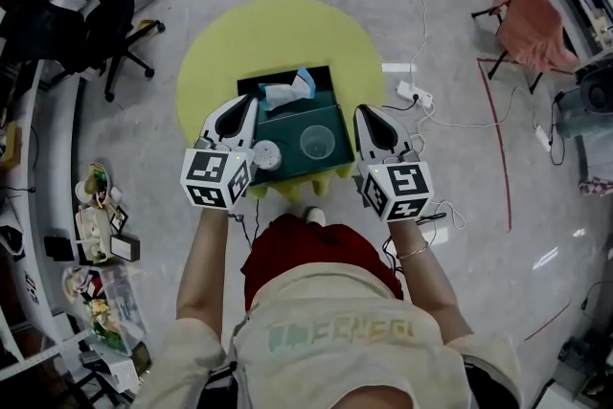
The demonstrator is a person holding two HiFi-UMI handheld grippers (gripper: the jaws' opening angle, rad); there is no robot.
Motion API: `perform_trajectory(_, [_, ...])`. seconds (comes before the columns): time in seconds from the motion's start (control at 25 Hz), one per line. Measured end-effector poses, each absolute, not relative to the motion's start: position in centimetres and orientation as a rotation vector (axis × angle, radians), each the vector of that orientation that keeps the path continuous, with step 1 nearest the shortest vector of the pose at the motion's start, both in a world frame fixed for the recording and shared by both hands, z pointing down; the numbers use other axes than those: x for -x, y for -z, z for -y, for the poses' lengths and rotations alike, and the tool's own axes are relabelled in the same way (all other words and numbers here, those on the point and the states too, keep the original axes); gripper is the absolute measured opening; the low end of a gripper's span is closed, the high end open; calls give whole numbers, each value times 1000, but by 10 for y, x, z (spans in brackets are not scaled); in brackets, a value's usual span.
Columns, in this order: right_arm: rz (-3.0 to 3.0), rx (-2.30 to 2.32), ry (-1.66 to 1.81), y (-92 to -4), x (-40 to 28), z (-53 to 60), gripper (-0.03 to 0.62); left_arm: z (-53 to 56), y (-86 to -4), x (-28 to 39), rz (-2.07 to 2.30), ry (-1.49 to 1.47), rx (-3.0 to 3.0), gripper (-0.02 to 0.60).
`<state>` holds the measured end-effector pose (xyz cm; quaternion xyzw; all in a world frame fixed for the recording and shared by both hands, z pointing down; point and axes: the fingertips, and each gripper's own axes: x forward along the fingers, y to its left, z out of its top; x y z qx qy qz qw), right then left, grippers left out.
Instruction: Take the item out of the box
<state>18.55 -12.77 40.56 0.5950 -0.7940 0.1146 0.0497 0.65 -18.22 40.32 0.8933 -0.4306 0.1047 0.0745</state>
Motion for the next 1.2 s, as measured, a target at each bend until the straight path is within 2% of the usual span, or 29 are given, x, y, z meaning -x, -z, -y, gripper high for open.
perform_trajectory(0.68, [2341, -1881, -390, -411, -190, 152, 37, 230, -447, -30, 986, -610, -2718, 32])
perform_trajectory(1.2, [2244, -1940, -411, -416, -173, 171, 37, 252, -487, -45, 685, -865, -2775, 130])
